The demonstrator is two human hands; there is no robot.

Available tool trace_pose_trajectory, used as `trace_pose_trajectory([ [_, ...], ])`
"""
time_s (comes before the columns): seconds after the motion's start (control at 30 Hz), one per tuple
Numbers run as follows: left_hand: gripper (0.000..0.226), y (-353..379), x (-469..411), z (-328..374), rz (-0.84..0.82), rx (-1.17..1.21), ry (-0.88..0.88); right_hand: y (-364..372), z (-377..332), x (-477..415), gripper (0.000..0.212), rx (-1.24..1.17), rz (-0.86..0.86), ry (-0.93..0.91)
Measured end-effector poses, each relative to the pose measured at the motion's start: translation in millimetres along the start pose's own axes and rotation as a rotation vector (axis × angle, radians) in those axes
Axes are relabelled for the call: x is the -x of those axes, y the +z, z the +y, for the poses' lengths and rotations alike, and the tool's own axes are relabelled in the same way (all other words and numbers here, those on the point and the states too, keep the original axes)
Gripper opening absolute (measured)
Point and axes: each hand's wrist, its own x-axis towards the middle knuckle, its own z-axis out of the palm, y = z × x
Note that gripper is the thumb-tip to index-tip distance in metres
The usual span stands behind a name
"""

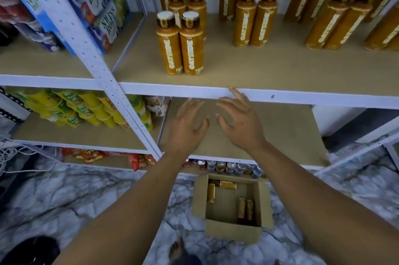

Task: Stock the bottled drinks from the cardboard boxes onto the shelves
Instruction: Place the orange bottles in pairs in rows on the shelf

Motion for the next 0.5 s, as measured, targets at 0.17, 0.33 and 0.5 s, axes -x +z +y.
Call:
trace_pose_trajectory([
  [0.17,0.040,50.8,32.5,2.6,-0.136,0.138,-0.223,-10.1,27.9,58.3,0.018,-0.029,-0.059,0.210],
  [0.33,0.031,114.3,70.2,-9.9,-0.235,0.172,-0.305,-11.5,79.2,128.8,0.029,-0.074,-0.198,0.529],
  [0.5,0.027,176.6,129.0,-31.4,-0.458,0.213,-0.486,7.8,115.7,220.7,0.015,-0.141,-0.326,0.824],
])
